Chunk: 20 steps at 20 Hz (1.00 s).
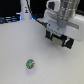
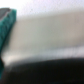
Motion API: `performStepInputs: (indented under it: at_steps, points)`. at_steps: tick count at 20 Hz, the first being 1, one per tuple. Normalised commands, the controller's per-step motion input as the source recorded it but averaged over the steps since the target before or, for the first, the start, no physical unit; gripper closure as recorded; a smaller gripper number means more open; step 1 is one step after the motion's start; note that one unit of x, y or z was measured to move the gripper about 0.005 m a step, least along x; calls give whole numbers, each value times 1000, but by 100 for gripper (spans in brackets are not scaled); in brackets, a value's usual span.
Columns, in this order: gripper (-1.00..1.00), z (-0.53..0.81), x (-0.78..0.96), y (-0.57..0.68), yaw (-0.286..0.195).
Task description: Open the kcup holder, insert the kcup into the holder, and close the kcup holder
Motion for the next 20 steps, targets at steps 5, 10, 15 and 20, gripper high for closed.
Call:
performStepInputs:
  at_steps: [5,10,15,20]
  points:
    - [-100,283,334,-461,-107]
    - [-100,224,334,-679,-150]
    - [-100,100,296,-765,-167]
    - [-100,42,303,-758,-156]
